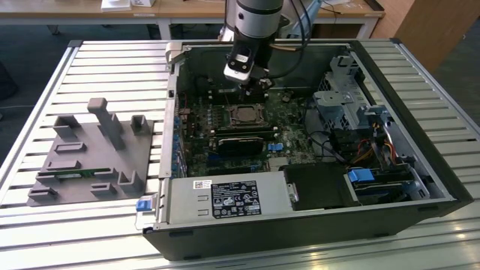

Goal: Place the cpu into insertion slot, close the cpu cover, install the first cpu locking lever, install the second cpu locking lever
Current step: 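Install the first cpu locking lever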

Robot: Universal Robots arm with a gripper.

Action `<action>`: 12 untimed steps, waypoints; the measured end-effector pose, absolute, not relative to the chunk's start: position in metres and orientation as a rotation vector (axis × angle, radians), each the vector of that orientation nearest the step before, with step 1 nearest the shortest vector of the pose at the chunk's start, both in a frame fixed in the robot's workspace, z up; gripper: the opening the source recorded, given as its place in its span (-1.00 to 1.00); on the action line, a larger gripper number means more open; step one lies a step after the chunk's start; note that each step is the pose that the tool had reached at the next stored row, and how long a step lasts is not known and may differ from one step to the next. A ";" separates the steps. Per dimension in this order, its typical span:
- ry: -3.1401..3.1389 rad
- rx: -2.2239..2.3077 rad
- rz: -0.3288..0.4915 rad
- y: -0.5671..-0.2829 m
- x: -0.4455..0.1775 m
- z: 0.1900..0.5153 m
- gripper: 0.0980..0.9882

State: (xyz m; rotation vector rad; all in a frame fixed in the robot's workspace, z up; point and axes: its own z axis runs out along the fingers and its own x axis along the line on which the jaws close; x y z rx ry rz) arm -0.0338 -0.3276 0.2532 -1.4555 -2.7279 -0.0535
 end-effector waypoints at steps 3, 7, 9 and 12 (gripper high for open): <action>-2.740 -1.432 -0.053 -0.328 -0.034 0.253 -0.98; -2.779 -1.353 -0.051 -0.328 -0.034 0.253 -0.98; -2.802 -1.303 -0.049 -0.328 -0.034 0.253 -0.98; -2.836 -1.226 -0.047 -0.328 -0.034 0.253 -0.98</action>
